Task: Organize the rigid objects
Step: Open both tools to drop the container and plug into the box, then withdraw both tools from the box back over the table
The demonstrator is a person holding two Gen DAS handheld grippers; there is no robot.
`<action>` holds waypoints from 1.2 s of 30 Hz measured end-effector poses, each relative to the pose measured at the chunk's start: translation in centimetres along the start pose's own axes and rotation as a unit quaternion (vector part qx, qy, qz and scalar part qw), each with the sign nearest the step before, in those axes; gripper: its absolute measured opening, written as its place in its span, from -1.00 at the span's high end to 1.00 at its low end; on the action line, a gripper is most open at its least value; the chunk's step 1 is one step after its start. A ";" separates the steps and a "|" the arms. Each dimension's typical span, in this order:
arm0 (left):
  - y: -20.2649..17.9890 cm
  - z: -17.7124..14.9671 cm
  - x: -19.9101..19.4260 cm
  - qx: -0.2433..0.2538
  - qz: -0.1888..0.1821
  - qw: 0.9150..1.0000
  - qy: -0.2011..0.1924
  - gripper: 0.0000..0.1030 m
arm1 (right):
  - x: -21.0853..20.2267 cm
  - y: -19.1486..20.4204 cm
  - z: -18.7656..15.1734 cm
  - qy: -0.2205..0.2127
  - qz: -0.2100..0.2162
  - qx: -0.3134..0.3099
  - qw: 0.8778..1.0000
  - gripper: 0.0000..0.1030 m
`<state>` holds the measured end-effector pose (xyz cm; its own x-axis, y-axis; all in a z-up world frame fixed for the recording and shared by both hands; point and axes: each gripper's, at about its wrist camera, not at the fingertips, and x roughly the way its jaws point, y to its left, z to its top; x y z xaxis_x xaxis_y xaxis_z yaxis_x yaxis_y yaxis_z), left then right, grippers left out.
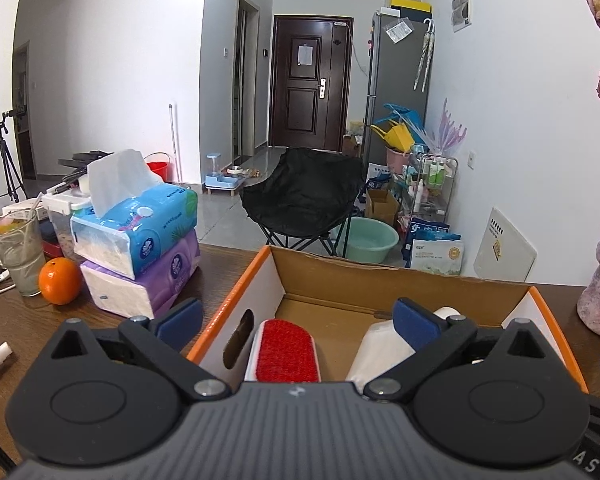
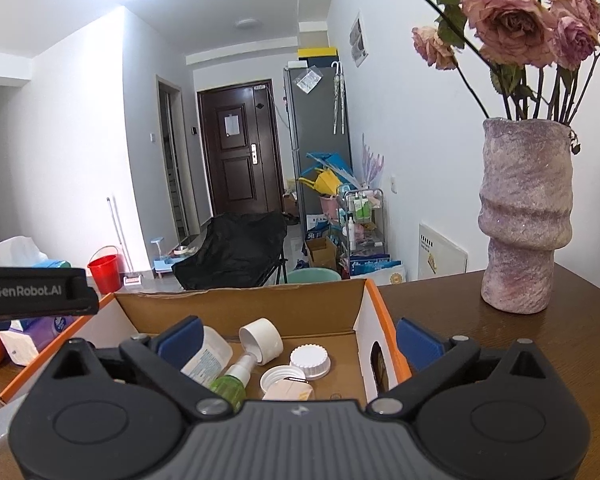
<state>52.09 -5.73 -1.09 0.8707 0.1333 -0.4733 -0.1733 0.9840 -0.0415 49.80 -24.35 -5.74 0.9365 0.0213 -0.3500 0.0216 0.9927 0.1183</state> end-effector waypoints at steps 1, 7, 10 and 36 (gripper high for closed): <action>0.1 0.0 -0.1 0.001 0.000 1.000 -0.001 -1.00 | -0.2 0.0 0.0 -0.002 0.000 0.000 1.000 -1.00; 0.6 -0.6 -1.2 0.004 0.004 1.000 -0.007 -1.00 | -1.8 -0.2 -0.2 -0.013 -0.001 0.002 1.000 -1.00; 1.1 -1.0 -1.9 0.006 0.005 1.000 -0.010 -1.00 | -2.7 -0.2 -0.3 -0.017 0.001 -0.001 1.000 -1.00; 7.0 -5.1 -10.3 0.000 0.015 0.999 -0.032 -1.00 | -11.6 1.0 -3.8 -0.025 -0.001 -0.013 1.000 -1.00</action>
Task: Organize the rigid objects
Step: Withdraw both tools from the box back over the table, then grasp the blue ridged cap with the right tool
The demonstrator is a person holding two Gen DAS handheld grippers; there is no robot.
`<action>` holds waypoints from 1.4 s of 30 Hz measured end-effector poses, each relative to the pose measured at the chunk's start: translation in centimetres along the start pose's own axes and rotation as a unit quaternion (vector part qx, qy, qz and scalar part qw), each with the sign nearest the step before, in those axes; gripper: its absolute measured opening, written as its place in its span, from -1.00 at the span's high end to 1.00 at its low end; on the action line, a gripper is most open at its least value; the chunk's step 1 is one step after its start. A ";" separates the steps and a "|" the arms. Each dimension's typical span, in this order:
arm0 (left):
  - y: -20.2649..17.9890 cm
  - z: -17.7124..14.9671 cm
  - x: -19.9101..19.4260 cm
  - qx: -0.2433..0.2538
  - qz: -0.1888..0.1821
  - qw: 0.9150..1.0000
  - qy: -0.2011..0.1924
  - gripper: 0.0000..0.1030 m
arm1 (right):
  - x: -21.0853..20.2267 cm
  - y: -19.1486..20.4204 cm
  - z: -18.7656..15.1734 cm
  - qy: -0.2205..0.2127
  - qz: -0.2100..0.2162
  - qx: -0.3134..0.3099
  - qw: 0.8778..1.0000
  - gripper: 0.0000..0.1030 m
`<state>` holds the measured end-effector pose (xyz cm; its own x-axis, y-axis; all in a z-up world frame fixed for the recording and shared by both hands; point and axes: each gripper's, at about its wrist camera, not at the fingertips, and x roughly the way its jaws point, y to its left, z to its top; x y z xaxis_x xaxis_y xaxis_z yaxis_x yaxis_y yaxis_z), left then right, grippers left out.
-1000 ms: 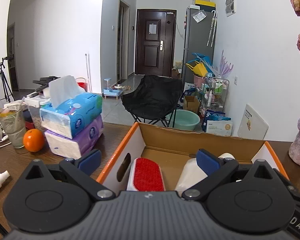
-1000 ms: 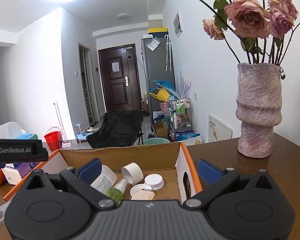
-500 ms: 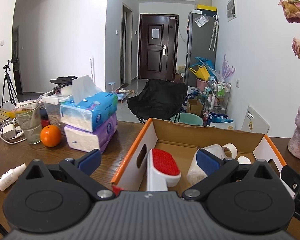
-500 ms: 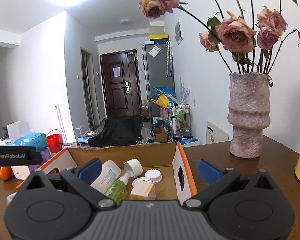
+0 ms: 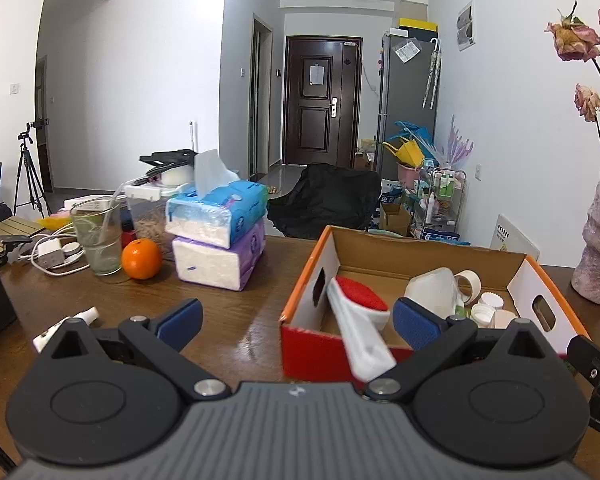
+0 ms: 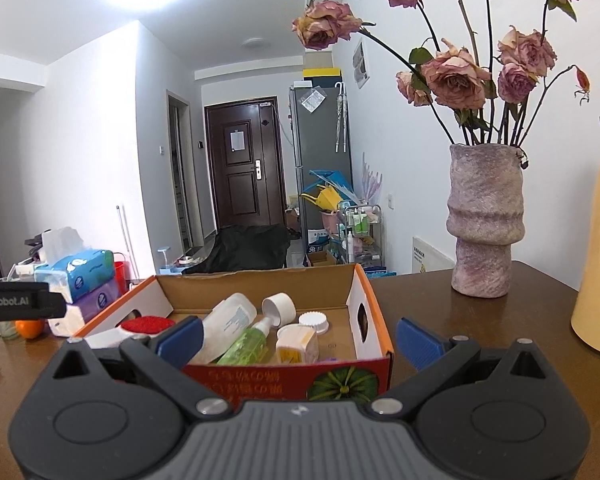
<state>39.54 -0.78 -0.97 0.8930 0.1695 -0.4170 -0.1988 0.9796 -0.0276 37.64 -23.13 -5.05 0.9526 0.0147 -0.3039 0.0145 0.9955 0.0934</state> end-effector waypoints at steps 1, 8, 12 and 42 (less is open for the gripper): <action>0.2 -0.2 -0.3 0.000 0.001 1.000 0.000 -1.00 | -0.3 0.1 -0.2 0.001 0.000 0.000 1.000 -1.00; 1.9 -1.5 -2.1 0.007 0.009 1.000 0.005 -1.00 | -2.4 1.2 -1.9 0.014 0.002 -0.009 1.000 -1.00; 3.1 -2.3 -3.1 0.005 0.015 1.000 0.007 -1.00 | -3.3 1.8 -2.8 0.025 0.005 -0.015 1.000 -1.00; 13.7 -5.7 -3.0 -0.022 0.037 0.998 0.054 -1.00 | -0.2 6.9 -8.0 0.174 0.021 -0.011 0.984 -0.40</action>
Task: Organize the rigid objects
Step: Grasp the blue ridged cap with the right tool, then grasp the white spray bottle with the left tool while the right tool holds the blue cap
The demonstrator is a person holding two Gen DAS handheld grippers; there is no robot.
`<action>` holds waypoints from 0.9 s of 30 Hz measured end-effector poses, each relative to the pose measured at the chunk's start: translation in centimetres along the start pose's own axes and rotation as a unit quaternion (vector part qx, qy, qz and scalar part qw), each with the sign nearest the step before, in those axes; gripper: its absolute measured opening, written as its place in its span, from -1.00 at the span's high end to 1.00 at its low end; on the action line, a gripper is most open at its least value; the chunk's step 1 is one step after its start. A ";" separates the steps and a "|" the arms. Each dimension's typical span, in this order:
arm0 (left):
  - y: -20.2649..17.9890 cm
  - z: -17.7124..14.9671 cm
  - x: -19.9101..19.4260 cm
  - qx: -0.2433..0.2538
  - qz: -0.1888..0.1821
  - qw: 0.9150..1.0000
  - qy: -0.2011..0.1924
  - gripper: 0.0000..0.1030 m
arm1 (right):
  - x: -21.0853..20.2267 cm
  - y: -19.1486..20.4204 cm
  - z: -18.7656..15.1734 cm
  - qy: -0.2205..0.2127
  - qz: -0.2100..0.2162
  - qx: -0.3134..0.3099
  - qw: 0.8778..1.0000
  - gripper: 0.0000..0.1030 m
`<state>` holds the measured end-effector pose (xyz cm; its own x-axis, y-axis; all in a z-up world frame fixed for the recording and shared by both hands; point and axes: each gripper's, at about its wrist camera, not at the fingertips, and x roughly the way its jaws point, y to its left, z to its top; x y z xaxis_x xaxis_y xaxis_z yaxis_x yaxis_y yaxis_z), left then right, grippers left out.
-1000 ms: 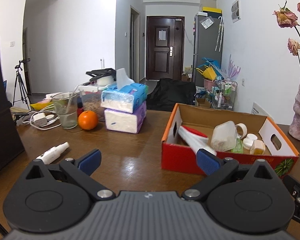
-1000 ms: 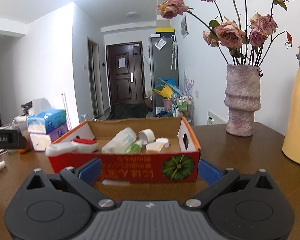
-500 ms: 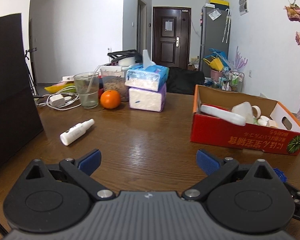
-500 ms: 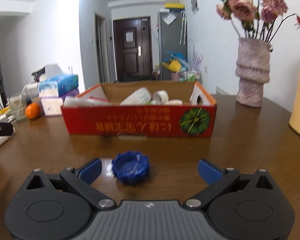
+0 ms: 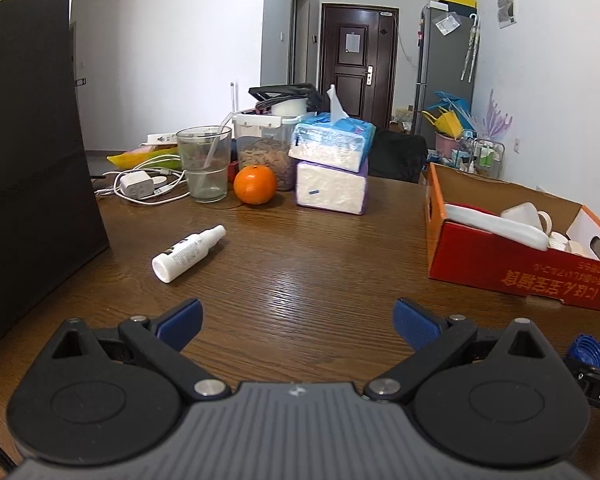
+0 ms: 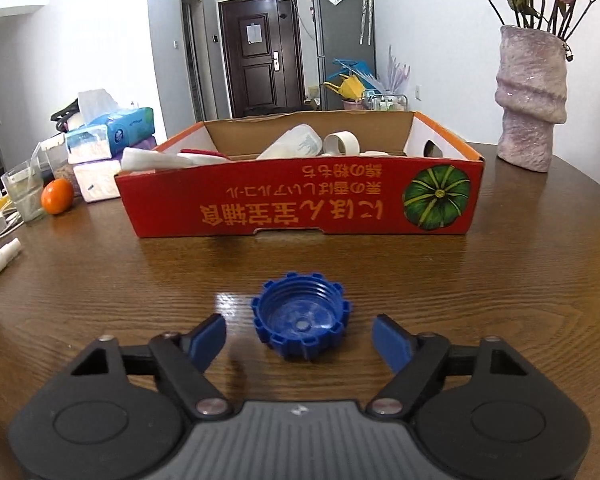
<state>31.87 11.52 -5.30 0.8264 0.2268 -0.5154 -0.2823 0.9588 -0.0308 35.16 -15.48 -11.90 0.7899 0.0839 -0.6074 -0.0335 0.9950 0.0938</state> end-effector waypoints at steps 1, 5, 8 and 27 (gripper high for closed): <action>0.2 0.0 0.1 -0.001 0.000 1.000 0.000 -1.00 | 0.2 0.1 0.1 0.002 0.000 0.000 1.000 -0.35; 1.1 0.2 0.9 0.003 0.003 1.000 0.002 -1.00 | 0.5 0.2 0.4 -0.001 -0.001 -0.002 1.000 -0.03; 2.0 0.2 1.6 0.000 0.005 1.000 0.010 -1.00 | 0.5 0.0 0.5 -0.007 -0.004 0.002 1.000 -0.03; 7.9 1.3 7.2 0.010 0.021 1.000 0.016 -1.00 | -0.2 -4.8 2.0 -0.066 -0.062 0.040 0.995 -0.03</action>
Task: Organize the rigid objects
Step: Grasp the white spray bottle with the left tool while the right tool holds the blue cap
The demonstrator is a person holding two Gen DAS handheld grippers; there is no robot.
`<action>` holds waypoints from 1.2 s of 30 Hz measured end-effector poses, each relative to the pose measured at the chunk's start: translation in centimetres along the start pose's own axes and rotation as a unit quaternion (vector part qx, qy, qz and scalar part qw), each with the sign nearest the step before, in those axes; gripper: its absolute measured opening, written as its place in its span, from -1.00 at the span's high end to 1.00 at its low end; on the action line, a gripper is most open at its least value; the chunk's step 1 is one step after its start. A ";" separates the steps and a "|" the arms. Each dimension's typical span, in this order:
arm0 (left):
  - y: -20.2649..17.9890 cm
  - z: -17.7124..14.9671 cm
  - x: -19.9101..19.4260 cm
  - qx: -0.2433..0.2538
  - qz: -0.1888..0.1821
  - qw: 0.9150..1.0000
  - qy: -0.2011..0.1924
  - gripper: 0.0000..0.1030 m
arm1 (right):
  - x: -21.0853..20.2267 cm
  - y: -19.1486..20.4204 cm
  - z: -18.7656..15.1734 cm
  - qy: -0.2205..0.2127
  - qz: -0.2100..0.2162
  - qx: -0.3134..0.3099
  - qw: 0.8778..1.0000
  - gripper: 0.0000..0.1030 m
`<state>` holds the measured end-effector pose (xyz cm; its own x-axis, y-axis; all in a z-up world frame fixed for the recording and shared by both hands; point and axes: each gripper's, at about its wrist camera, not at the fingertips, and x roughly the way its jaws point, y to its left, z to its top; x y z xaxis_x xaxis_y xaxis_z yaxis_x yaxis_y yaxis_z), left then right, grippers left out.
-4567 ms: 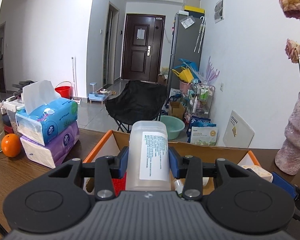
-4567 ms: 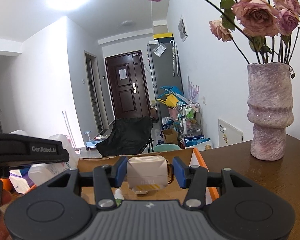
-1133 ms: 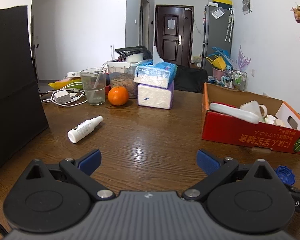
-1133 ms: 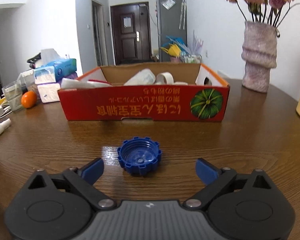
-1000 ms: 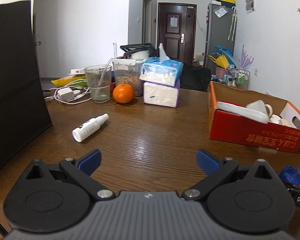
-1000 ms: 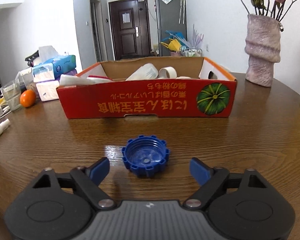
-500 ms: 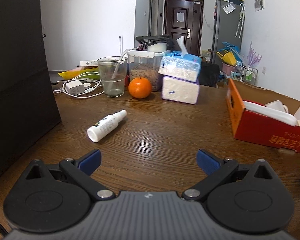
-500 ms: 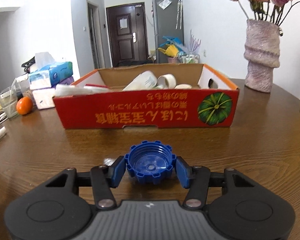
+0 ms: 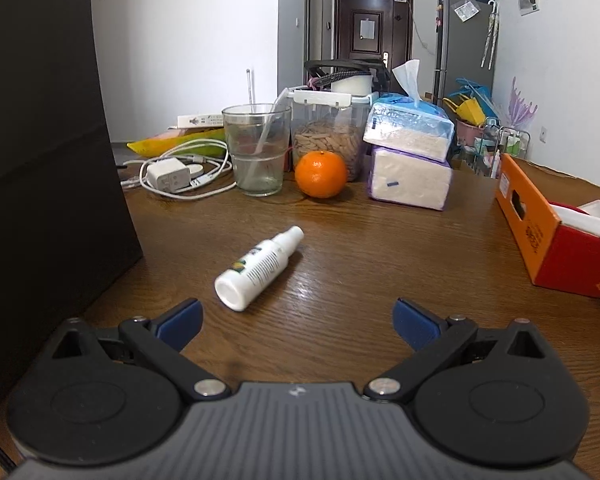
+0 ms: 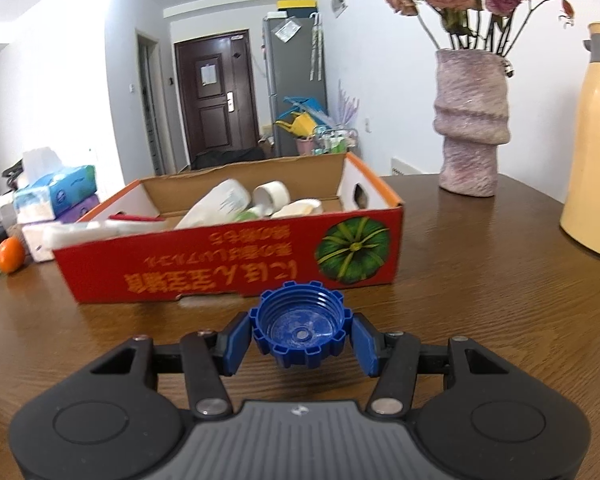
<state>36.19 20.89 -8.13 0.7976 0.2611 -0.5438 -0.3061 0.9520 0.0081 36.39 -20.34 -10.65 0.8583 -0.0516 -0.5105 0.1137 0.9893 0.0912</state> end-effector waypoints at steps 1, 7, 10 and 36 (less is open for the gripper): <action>0.1 0.1 0.2 0.002 0.001 1.000 -0.001 -1.00 | 0.1 -0.2 0.1 -0.001 -0.003 0.002 1.000 -0.03; 1.1 0.4 1.5 0.005 -0.004 1.000 -0.006 -1.00 | 0.2 -1.8 0.3 -0.007 -0.026 0.017 0.999 -0.03; 1.4 0.7 2.3 0.015 0.003 1.000 -0.013 -1.00 | 0.2 -2.6 0.4 -0.010 -0.035 0.021 0.999 -0.03; 2.6 2.4 8.0 0.020 -0.015 0.999 0.043 0.33 | 1.1 -5.0 0.6 -0.001 -0.061 0.030 0.998 -0.04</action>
<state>43.05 25.86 -10.49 0.7582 0.2184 -0.6144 -0.2599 0.9654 0.0223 37.08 -25.44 -11.20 0.8370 -0.1721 -0.5195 0.2478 0.9656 0.0793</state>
